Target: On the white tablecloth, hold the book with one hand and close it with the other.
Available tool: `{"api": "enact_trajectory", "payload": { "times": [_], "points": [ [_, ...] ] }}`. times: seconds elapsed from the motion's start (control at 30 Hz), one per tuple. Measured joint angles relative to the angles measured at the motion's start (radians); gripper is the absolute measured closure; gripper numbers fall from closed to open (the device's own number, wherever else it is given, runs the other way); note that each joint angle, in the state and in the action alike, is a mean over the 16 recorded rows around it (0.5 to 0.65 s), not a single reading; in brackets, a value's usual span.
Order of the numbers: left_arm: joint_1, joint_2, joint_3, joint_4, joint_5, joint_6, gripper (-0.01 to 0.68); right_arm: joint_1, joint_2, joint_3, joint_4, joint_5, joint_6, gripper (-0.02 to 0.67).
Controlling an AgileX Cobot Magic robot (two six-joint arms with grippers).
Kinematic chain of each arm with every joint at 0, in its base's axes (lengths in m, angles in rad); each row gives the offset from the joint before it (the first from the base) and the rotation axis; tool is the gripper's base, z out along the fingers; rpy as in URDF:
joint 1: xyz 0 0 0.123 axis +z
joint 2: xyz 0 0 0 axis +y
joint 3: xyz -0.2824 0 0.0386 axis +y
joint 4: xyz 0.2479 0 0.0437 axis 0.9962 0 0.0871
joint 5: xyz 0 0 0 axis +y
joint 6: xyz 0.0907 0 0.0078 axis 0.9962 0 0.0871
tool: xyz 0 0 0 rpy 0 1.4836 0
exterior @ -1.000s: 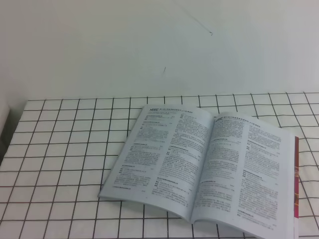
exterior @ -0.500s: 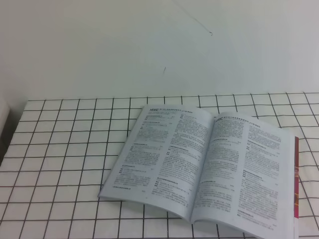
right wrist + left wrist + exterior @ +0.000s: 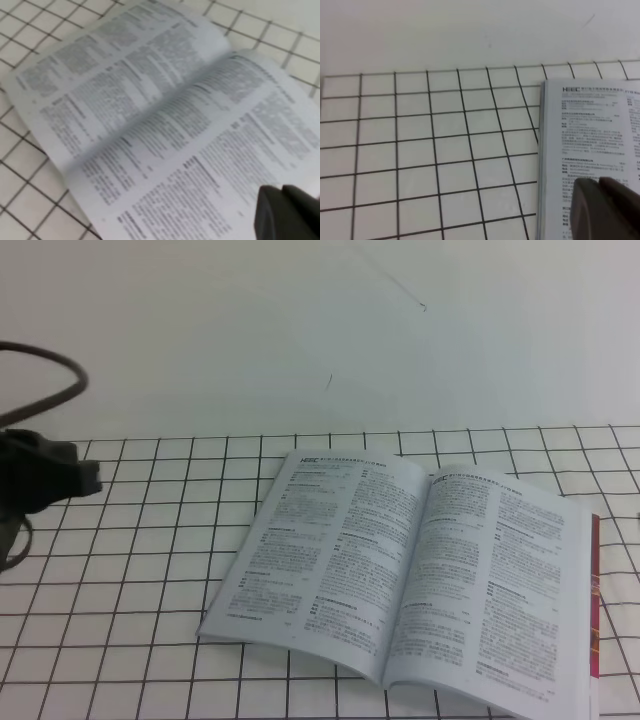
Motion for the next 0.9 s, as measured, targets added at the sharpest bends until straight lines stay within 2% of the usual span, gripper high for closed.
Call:
{"api": "enact_trajectory", "payload": {
  "times": [0.2, 0.47, 0.63, 0.9],
  "points": [
    [-0.009, 0.230, -0.091, -0.210, 0.028, 0.206, 0.676, 0.080, 0.257, -0.037, 0.182, -0.023, -0.176, 0.652],
    [-0.039, 0.508, -0.192, -0.440, 0.056, 0.449, 0.676, 0.196, 0.554, -0.094, 0.277, -0.116, -0.252, 0.652],
    [-0.056, 0.646, -0.247, -0.484, 0.055, 0.519, 0.676, 0.227, 0.691, -0.122, 0.292, -0.158, -0.270, 0.652],
    [-0.066, 0.806, -0.293, -0.481, 0.010, 0.537, 0.676, 0.230, 0.812, -0.141, 0.299, -0.179, -0.290, 0.652]
  ]
}}
